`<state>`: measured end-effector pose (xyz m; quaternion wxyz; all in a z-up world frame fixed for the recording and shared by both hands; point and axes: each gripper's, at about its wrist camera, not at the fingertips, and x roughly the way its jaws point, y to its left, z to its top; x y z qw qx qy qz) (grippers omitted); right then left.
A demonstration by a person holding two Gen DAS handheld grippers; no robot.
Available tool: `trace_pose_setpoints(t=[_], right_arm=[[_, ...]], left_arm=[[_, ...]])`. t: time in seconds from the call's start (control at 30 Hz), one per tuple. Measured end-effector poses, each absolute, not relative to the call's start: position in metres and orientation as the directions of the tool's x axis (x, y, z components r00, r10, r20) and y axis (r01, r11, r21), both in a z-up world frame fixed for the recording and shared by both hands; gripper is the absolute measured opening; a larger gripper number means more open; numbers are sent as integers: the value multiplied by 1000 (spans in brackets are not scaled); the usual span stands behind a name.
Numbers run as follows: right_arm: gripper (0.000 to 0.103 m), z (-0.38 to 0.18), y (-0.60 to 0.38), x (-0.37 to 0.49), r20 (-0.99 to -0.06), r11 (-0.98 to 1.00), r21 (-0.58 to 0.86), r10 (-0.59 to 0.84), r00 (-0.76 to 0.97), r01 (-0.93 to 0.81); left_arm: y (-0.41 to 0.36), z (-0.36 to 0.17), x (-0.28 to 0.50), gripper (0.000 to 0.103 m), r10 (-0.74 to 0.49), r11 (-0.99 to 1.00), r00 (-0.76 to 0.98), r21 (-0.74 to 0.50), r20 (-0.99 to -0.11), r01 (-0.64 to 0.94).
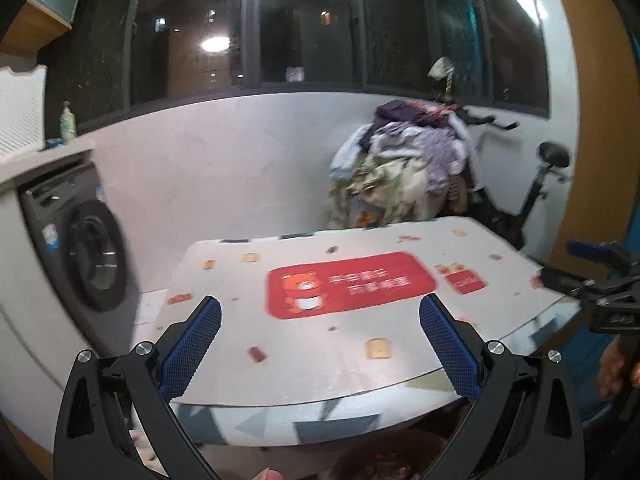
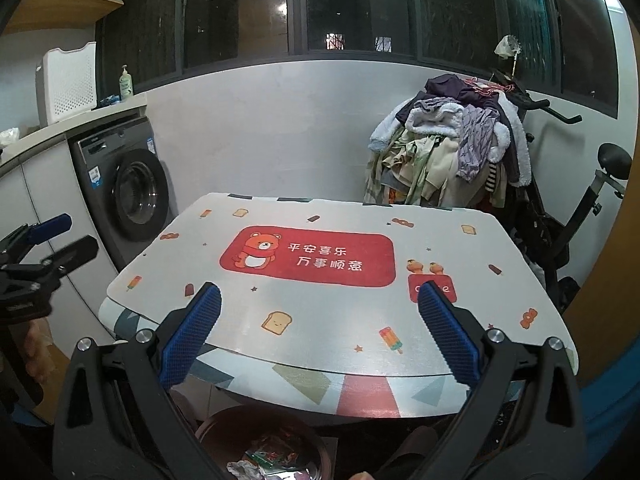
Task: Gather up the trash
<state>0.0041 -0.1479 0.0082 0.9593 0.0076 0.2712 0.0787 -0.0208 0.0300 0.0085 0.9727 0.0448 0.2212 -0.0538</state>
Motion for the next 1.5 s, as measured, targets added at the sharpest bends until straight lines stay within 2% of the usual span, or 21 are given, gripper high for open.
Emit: trace_pose_setpoints(t=[0.53,1.5], right_arm=[[97,10,-143,3,-522,989,40,141,841,-141],[97,9,-153,3,-525,992,39,122,843,-119]], left_arm=[[32,10,-24,97,-123,986,882,44,-454,160],[29,13,-25,97,-113,987,886,54,-449,153]])
